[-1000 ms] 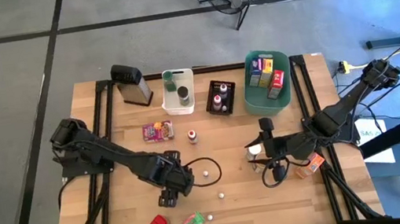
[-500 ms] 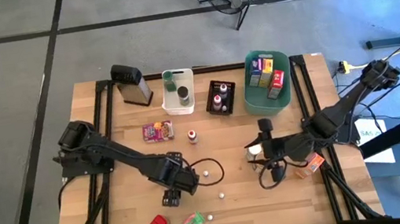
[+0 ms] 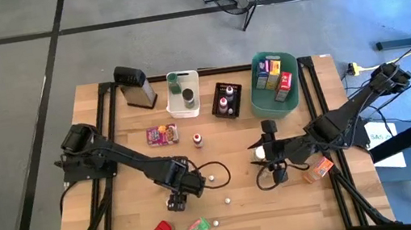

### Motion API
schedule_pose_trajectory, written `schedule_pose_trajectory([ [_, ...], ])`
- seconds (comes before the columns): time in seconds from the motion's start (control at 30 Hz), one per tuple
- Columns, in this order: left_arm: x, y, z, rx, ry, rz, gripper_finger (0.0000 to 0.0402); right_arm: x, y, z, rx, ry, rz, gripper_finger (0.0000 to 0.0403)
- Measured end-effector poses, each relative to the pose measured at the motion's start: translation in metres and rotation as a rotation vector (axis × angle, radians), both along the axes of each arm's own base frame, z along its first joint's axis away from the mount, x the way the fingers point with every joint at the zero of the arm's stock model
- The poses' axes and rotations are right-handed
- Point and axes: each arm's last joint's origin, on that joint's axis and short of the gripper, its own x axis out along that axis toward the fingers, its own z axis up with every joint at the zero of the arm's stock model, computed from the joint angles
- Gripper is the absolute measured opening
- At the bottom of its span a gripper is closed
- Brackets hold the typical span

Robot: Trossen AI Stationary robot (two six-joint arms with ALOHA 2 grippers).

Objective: Pick & Place Kitchen Items
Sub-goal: Put the black seasoning can into the white bin

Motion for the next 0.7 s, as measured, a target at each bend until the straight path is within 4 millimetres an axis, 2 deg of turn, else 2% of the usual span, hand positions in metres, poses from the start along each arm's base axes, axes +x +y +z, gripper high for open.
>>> schedule_pose_trajectory([
  [0.4,-0.0004,0.0027,-0.0054,-0.055,0.012,0.002,0.0241,0.0002,0.0001,0.0003,0.004,-0.003,-0.002,0.0215],
  [0.7,-0.0006,0.0026,-0.0053,-0.052,0.012,0.0,0.0176,0.0004,0.0002,0.0005,0.006,-0.007,-0.002,0.0215],
])
